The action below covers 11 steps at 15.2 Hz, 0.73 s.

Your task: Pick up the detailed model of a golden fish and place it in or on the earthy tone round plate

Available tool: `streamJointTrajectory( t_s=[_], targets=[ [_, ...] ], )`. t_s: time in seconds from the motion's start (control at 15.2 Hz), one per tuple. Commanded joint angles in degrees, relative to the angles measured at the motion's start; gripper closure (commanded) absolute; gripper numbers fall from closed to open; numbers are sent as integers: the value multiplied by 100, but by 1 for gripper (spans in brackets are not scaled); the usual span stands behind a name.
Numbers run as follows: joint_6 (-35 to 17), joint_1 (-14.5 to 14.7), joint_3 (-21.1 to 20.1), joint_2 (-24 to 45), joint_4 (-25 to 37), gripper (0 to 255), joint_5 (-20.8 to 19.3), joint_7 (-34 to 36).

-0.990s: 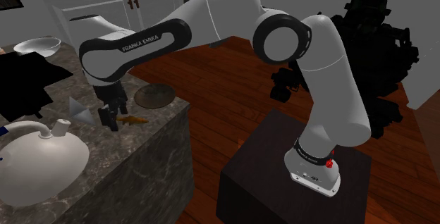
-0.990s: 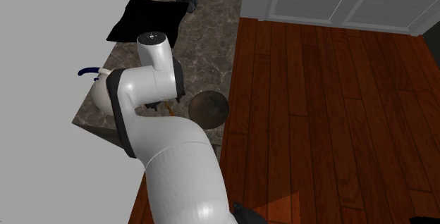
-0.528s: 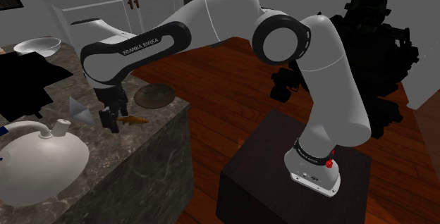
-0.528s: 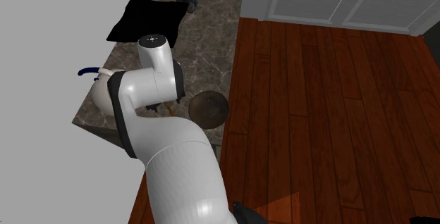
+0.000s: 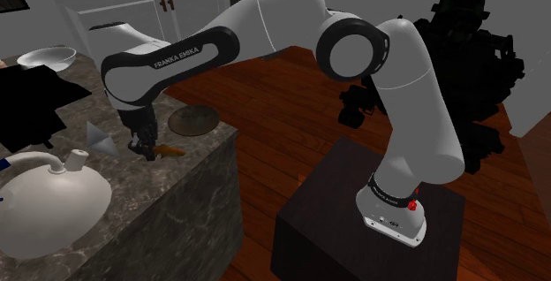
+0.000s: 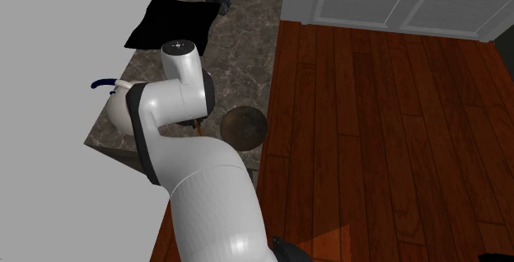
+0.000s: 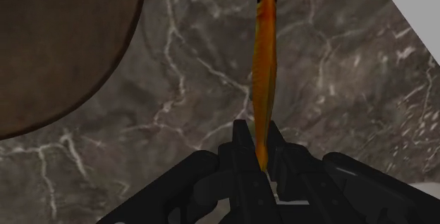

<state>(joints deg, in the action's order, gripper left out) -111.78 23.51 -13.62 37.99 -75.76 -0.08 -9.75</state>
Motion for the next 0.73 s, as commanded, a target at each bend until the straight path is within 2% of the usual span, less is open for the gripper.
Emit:
streamJointTrajectory(
  t_s=[0.0,0.66],
  targets=[
    [-1,8,-8,7,-13,255,5,1],
    [529,14,-28,-137,379,255,23,37]
  ],
)
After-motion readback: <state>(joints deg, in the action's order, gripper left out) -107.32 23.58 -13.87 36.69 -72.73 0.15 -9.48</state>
